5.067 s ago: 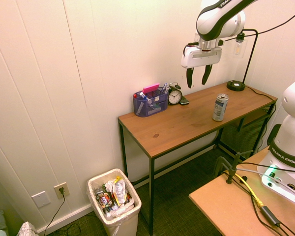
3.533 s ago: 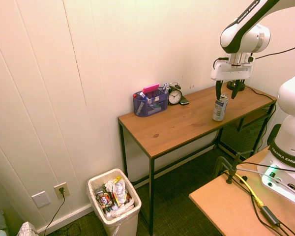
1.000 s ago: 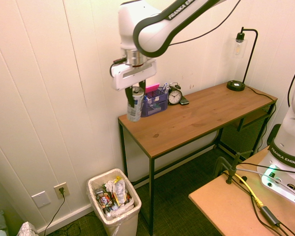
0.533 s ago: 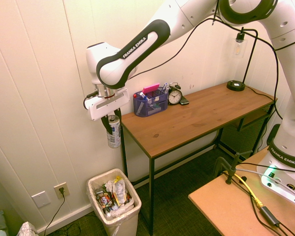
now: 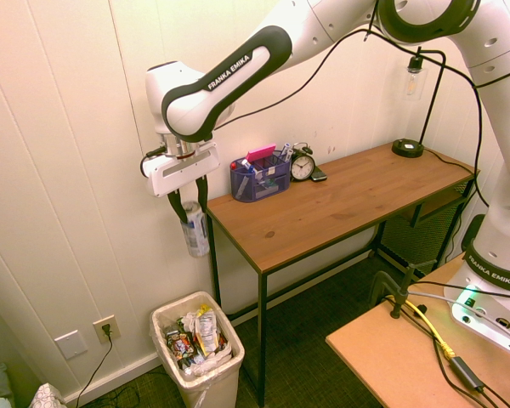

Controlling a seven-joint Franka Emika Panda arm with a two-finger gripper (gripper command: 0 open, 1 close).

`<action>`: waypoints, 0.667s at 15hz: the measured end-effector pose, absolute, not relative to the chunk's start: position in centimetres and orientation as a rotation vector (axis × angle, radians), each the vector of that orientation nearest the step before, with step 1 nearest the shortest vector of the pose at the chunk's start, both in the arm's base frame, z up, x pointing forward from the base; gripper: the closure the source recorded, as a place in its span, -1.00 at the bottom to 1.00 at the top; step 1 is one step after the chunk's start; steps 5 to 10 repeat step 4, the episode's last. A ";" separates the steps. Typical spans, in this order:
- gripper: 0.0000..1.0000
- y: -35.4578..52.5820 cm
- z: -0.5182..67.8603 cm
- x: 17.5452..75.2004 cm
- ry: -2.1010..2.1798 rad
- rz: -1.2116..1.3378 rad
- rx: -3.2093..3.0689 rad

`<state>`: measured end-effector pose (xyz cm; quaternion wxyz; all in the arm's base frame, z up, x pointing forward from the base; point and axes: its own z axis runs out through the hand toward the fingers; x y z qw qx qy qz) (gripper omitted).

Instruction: Throw the can in the trash bin

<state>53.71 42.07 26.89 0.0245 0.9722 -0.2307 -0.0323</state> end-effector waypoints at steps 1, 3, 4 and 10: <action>-1.00 41.6 27.3 54.0 -0.719 -0.090 3.008; -1.00 38.5 28.2 54.7 -0.769 -0.061 2.998; -1.00 35.6 29.0 55.4 -0.817 -0.039 2.993; -1.00 35.6 29.0 55.4 -0.817 -0.039 2.993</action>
